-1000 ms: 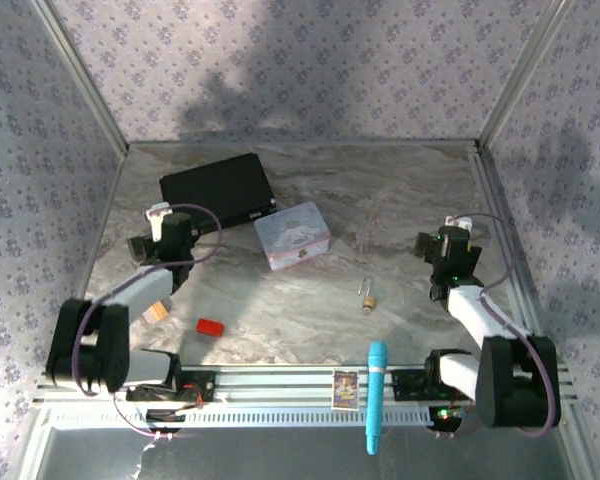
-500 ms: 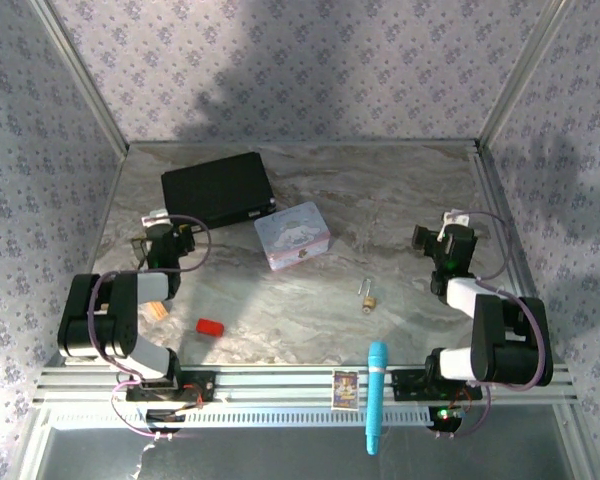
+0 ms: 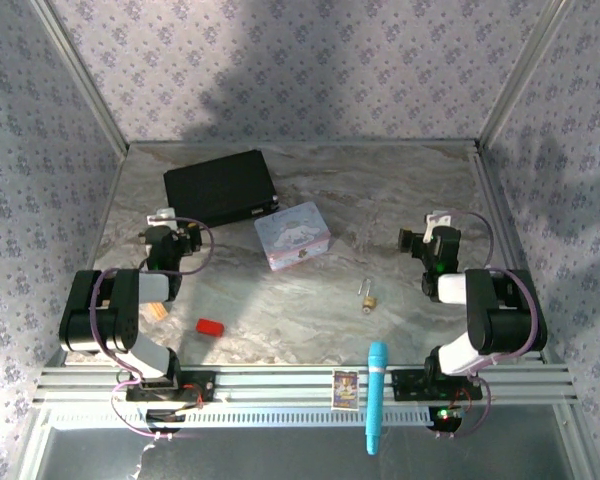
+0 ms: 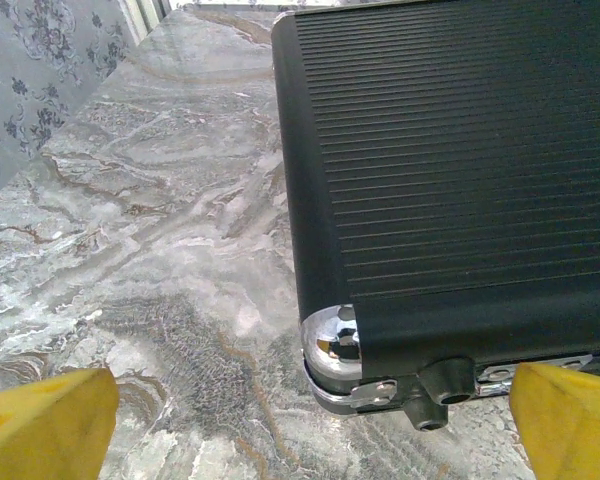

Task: Unlock the padlock with the key

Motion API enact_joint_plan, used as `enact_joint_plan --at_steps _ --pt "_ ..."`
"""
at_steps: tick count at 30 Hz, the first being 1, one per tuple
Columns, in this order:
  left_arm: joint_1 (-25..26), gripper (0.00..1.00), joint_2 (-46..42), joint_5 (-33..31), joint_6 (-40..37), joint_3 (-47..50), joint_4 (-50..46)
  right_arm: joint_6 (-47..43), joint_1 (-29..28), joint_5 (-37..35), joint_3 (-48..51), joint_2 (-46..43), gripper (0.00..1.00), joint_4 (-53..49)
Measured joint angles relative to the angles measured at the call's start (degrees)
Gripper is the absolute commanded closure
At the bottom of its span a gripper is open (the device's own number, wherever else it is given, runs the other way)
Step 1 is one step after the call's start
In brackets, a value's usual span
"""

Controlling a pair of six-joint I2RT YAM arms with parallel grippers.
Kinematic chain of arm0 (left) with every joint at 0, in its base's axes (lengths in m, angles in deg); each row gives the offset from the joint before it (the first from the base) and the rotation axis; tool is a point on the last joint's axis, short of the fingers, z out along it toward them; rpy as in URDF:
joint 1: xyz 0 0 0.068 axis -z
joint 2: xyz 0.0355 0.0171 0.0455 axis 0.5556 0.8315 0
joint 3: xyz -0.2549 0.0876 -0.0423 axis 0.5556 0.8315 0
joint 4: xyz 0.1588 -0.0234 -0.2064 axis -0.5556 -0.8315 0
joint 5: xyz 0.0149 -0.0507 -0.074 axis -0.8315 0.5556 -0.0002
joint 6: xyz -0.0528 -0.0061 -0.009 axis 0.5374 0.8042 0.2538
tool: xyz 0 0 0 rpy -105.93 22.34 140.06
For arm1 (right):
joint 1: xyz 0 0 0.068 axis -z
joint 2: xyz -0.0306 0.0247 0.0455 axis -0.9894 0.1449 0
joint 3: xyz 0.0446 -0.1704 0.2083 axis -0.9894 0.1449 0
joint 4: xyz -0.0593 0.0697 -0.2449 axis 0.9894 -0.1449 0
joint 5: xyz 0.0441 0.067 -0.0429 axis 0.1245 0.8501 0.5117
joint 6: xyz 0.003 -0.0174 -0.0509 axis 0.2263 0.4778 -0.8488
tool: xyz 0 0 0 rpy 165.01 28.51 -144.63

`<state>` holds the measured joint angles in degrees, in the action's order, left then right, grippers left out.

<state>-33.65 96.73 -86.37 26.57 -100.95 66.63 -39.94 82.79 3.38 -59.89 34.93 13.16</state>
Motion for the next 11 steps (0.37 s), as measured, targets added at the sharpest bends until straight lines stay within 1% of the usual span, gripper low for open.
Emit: enact_joint_plan --at_steps 11 --pt "0.0 0.0 0.0 0.4 0.0 0.0 0.5 -0.2 0.0 0.0 0.0 0.0 0.01 0.2"
